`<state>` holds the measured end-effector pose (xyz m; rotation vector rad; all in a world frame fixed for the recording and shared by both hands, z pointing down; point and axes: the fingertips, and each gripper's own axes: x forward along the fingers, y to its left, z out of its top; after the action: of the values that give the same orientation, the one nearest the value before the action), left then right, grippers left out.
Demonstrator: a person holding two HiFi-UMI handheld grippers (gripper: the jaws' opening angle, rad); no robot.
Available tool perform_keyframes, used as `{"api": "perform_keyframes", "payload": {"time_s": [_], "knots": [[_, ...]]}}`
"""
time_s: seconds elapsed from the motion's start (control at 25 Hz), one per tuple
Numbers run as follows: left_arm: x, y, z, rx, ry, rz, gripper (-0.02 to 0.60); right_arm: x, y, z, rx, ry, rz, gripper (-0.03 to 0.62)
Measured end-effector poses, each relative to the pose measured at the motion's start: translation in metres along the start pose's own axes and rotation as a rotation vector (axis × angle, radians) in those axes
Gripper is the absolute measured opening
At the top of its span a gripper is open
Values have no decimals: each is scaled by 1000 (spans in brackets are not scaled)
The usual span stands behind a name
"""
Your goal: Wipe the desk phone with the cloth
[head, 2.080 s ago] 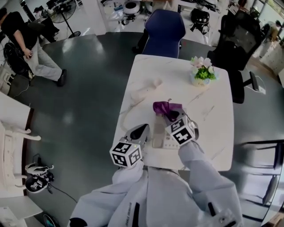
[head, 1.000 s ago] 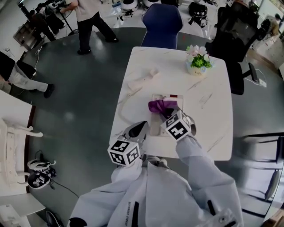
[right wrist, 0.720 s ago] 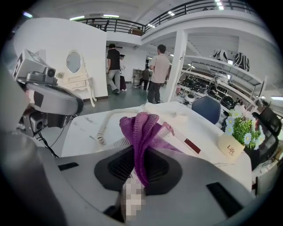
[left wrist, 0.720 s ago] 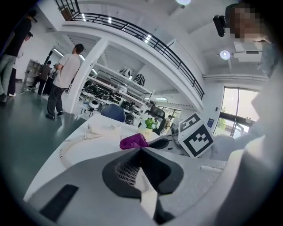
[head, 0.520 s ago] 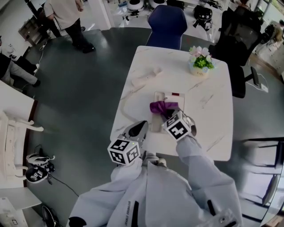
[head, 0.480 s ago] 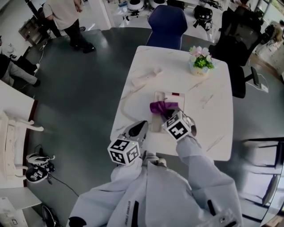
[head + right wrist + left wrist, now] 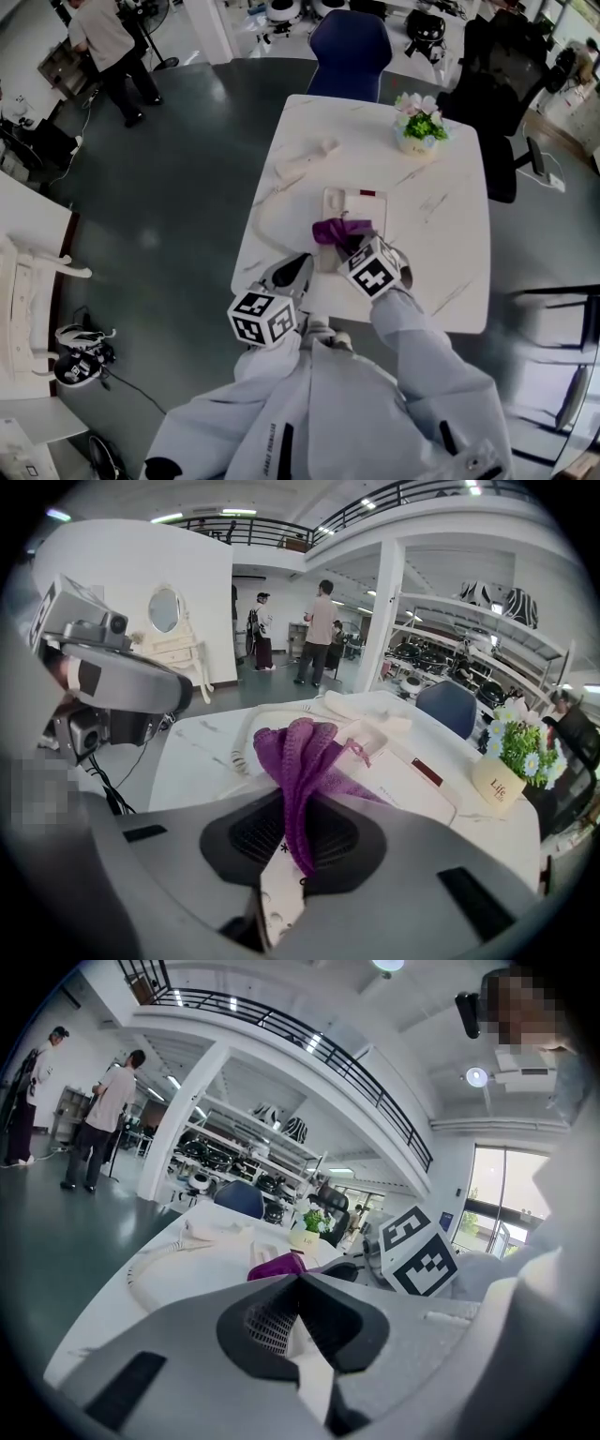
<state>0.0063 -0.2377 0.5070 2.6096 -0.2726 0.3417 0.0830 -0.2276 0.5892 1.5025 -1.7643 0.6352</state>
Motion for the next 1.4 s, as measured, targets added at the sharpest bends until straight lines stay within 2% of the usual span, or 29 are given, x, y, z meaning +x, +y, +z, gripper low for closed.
{"api": "perform_keyframes", "payload": {"time_s": [0.76,1.04,1.4], "knots": [[-17,-11,-9,-9,-12,25,-2,-7,26,-19,-19,37,46,38],[-22,-16,-12,-13,-17,34,-3,-10,42,-25,-10,42,96,38],[-28,-18,-12,-12,-28,53,-3,-16,47,-27,-36,39,97,38]]}}
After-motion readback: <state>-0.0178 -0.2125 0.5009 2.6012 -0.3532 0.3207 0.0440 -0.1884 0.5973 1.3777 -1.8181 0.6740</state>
